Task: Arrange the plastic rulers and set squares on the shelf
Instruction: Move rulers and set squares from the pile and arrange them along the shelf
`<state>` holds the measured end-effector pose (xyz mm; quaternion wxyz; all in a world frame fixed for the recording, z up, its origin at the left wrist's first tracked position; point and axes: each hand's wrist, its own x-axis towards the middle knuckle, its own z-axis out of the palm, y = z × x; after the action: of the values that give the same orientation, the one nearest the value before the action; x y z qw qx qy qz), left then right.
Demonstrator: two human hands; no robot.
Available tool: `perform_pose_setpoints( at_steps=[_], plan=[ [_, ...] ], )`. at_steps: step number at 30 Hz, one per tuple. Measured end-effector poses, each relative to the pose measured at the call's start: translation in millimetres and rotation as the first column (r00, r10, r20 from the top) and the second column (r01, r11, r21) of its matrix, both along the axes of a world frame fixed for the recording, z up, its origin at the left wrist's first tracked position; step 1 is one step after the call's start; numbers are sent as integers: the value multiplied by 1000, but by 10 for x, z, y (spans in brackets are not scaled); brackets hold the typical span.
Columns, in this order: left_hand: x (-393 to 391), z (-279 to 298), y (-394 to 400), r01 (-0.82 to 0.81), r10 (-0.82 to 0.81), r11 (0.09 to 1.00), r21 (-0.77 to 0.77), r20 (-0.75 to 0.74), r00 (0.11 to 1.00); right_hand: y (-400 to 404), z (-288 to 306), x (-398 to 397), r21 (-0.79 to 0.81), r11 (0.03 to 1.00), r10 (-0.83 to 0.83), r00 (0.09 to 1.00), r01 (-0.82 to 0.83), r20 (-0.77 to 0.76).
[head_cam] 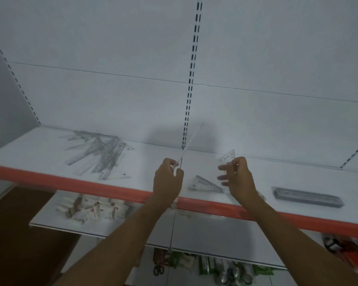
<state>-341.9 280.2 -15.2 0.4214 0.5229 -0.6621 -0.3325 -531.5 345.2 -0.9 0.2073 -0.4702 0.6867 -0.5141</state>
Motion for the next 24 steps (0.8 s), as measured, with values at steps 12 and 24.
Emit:
perform_pose_setpoints(
  at_steps=[12, 24],
  plan=[
    [132, -183, -33, 21, -21, 999, 42, 21, 1000, -47, -260, 75, 272, 946, 272, 883, -174, -383],
    [82, -173, -70, -84, 80, 996, 42, 90, 993, -340, -354, -168, 381, 888, 453, 624, -256, -637]
  ],
)
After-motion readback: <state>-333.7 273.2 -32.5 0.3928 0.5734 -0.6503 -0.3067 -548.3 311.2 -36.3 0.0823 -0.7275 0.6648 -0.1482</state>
